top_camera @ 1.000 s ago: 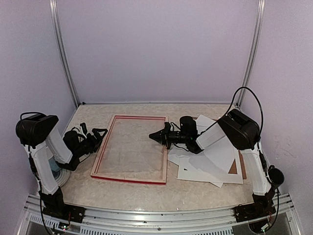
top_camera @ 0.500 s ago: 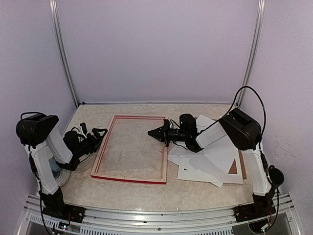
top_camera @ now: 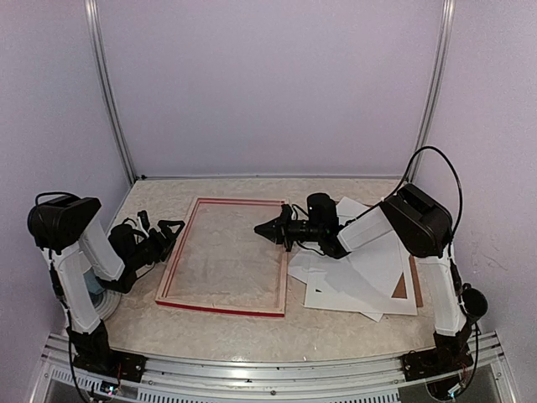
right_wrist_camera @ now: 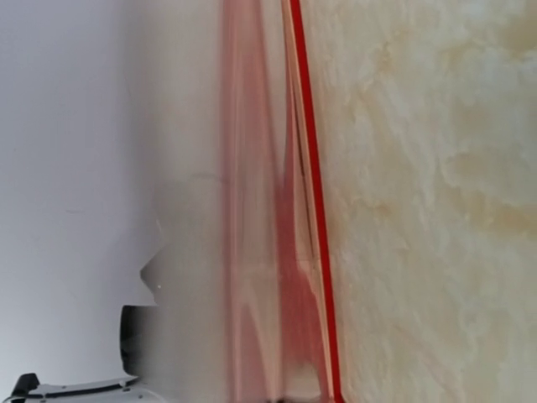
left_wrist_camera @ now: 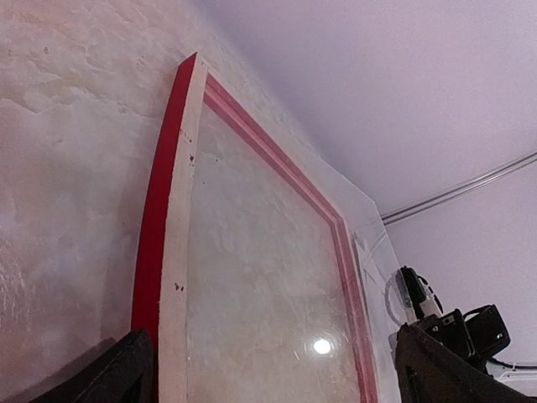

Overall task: Put the photo into the frame
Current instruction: Place the glass panel at the frame body.

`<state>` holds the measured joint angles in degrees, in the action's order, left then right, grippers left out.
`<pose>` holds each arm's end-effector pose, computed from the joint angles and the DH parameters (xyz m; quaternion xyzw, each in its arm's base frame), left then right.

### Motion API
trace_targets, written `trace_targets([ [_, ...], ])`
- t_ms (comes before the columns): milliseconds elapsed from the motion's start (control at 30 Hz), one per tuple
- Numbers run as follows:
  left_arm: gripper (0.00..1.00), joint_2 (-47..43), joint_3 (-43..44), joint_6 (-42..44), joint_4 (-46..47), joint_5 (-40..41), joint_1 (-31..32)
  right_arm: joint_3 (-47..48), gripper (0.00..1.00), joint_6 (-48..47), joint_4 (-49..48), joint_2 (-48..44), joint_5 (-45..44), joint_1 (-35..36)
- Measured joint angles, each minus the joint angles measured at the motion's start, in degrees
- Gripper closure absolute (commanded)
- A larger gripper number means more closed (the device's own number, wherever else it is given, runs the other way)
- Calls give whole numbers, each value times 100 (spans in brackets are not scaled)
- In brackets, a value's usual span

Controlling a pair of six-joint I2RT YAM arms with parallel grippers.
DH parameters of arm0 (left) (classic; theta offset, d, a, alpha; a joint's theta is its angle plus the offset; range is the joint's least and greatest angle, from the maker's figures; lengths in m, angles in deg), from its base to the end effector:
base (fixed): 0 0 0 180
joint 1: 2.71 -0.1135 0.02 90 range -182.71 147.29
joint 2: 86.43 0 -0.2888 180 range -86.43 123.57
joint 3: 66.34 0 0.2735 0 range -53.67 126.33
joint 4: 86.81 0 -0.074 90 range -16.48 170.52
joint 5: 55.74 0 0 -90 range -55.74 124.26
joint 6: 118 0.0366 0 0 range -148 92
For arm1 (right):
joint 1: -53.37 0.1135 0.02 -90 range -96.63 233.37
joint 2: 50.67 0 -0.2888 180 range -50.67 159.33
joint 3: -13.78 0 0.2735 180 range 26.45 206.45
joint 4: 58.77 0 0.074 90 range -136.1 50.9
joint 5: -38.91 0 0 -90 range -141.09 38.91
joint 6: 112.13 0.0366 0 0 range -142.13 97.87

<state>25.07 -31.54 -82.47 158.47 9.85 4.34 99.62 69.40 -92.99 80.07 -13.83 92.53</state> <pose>0.2899 -0.0511 0.0948 -0.1816 0.7464 -0.4572 0.4482 0.3765 0.3352 0.1201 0.1389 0.7446 0.6522 0.0288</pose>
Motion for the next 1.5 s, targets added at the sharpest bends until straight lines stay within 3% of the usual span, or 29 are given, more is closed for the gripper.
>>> trace_targets([
  [900,1,20,0,-48,35,-22,0,17,100,-490,844,-131,-63,15],
  [1500,1,33,0,-66,57,-85,13,17,100,542,-535,-120,20,74],
])
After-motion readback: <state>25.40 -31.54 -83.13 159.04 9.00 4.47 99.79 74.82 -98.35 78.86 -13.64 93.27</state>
